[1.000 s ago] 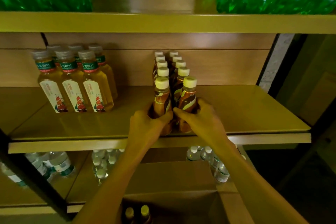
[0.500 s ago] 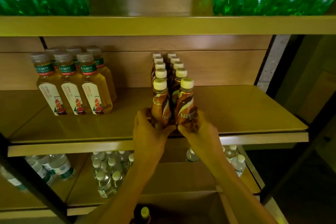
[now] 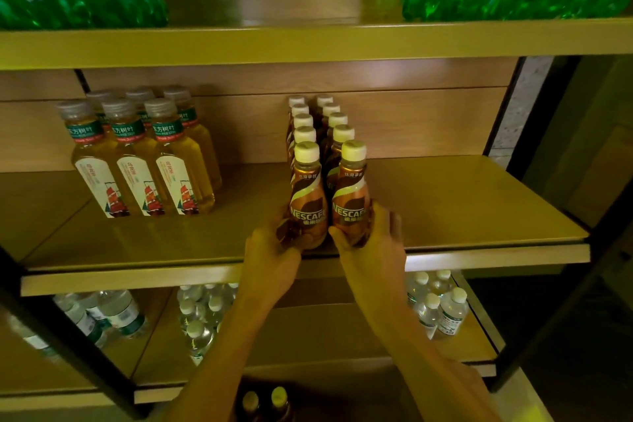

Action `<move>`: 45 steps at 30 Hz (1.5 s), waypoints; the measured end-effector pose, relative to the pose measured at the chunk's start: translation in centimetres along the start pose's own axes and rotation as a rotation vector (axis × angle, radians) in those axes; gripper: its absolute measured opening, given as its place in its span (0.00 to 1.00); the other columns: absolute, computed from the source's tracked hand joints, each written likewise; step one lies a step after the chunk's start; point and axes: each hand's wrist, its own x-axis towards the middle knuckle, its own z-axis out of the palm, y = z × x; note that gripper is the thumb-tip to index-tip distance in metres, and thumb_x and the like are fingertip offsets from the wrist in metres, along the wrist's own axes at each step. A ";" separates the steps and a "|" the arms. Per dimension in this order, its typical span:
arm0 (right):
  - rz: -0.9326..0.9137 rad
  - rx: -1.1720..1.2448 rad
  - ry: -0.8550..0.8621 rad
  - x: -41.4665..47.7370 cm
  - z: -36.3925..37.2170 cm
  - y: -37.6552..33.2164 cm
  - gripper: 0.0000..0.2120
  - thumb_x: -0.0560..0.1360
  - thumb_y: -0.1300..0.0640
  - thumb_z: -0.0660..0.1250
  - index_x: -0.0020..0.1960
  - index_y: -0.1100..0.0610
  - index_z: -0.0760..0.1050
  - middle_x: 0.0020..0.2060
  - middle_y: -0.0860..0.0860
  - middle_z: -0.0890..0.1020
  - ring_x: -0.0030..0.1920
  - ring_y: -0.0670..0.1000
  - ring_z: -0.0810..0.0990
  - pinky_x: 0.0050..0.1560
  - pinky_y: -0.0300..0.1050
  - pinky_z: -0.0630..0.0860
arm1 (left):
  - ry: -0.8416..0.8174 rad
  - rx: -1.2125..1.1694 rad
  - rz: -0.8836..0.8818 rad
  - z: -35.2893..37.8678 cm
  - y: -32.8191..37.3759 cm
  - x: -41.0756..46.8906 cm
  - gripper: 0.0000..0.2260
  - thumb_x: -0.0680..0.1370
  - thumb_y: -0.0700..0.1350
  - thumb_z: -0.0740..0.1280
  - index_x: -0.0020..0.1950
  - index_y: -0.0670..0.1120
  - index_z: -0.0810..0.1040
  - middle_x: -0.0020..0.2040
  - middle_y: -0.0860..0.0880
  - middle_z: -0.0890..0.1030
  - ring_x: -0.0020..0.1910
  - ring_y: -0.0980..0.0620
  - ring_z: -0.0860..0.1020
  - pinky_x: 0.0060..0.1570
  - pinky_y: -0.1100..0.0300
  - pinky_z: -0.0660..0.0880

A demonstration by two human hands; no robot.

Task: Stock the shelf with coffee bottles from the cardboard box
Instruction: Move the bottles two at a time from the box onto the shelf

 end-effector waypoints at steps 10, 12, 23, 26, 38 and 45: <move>-0.030 0.002 -0.038 0.2 -0.1 0.7 0.34 0.67 0.45 0.78 0.66 0.57 0.67 0.60 0.54 0.72 0.60 0.57 0.75 0.50 0.44 0.72 | -0.034 0.045 0.012 0.5 -0.3 0.0 0.28 0.75 0.36 0.69 0.59 0.71 0.72 0.47 0.76 0.77 0.49 0.78 0.74 0.39 0.79 0.72; -0.039 -0.016 -0.054 0.3 -0.2 0.7 0.35 0.68 0.44 0.77 0.66 0.57 0.66 0.60 0.54 0.72 0.59 0.58 0.75 0.50 0.44 0.72 | -0.028 0.062 0.029 0.5 0.0 -0.1 0.28 0.75 0.37 0.71 0.60 0.71 0.71 0.48 0.72 0.77 0.50 0.76 0.75 0.39 0.81 0.70; -0.229 -0.292 -0.093 -4.7 -4.7 1.5 0.30 0.77 0.44 0.67 0.73 0.54 0.66 0.68 0.53 0.73 0.69 0.55 0.68 0.63 0.44 0.64 | 0.054 0.485 0.181 -1.4 2.4 -6.6 0.27 0.75 0.60 0.66 0.72 0.56 0.66 0.65 0.53 0.75 0.55 0.52 0.78 0.45 0.63 0.74; -0.252 -0.332 -0.153 -7.4 -5.5 2.6 0.27 0.77 0.43 0.65 0.72 0.53 0.69 0.70 0.53 0.73 0.72 0.56 0.68 0.70 0.52 0.68 | -0.007 0.602 0.242 -1.5 1.6 -9.7 0.26 0.77 0.61 0.65 0.72 0.54 0.69 0.71 0.52 0.72 0.67 0.50 0.73 0.57 0.53 0.77; -0.146 -0.480 -0.430 -19.2 -3.4 10.3 0.22 0.74 0.45 0.69 0.64 0.54 0.75 0.60 0.53 0.81 0.63 0.57 0.78 0.60 0.53 0.76 | -0.389 0.907 0.033 1.4 -10.3 -20.6 0.25 0.77 0.63 0.56 0.71 0.54 0.70 0.72 0.53 0.69 0.71 0.49 0.69 0.63 0.49 0.74; -0.022 -0.552 -0.738 -22.8 -1.3 12.8 0.27 0.80 0.39 0.55 0.75 0.51 0.64 0.73 0.50 0.68 0.75 0.53 0.63 0.74 0.51 0.61 | -0.506 0.950 -0.123 2.6 -14.3 -24.2 0.25 0.79 0.61 0.55 0.74 0.51 0.67 0.76 0.52 0.65 0.76 0.51 0.60 0.70 0.54 0.65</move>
